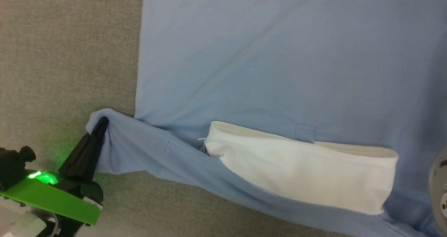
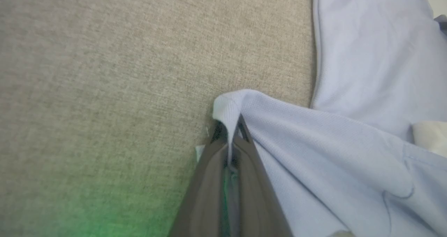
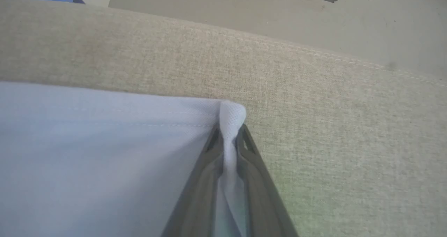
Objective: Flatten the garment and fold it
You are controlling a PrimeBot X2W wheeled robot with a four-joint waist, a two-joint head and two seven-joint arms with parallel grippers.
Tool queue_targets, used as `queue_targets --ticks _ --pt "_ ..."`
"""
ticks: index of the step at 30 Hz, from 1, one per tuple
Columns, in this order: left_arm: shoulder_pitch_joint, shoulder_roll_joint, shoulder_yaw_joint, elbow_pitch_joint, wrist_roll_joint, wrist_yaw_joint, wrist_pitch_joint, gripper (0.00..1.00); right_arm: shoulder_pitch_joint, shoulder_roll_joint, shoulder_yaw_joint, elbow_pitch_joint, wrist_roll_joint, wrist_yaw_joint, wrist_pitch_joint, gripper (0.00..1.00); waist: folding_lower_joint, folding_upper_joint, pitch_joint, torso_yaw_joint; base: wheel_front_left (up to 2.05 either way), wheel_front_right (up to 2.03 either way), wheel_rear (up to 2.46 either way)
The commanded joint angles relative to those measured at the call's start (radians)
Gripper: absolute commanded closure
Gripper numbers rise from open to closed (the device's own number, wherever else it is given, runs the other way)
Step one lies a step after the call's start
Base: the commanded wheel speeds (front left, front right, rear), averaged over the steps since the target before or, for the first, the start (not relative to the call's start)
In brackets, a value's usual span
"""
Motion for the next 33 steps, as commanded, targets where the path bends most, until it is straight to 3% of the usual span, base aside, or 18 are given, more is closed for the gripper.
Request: queue_targets --ticks 1,8,14,22,28,33 --pt "0.011 0.006 -0.011 0.067 -0.003 0.028 0.024 1.00 0.052 0.000 -0.008 0.017 0.006 -0.001 0.013 1.00 0.0000 0.0038 -0.031 -0.011 0.00 0.00 0.00" --pt "-0.004 0.011 -0.027 0.091 0.013 0.039 0.038 1.00 0.072 -0.013 -0.024 -0.029 0.065 -0.001 -0.079 1.00 0.0000 0.0038 -0.177 -0.059 0.00 0.00 0.00" --pt "-0.002 0.005 -0.054 0.109 0.032 0.073 0.065 1.00 0.165 -0.089 -0.014 -0.057 0.167 -0.001 -0.131 1.00 0.0000 0.0038 -0.348 -0.129 0.00 0.00 0.00" --pt "0.029 -0.018 -0.100 0.120 0.052 0.132 0.102 1.00 0.480 -0.194 -0.013 -0.154 0.370 -0.001 -0.179 1.00 0.0000 0.0038 -0.524 -0.229 0.00 0.00 0.00" --pt "0.050 -0.038 -0.120 0.134 0.057 0.164 0.112 1.00 0.796 -0.123 -0.028 -0.252 0.435 -0.001 -0.230 1.00 0.0000 0.0038 -0.594 -0.280 0.00 0.00 0.00" --pt "0.061 -0.052 -0.136 0.150 0.055 0.172 0.115 1.00 1.030 -0.038 -0.013 -0.241 0.458 -0.001 -0.289 1.00 0.0000 0.0038 -0.616 -0.290 0.00 0.00 0.00"
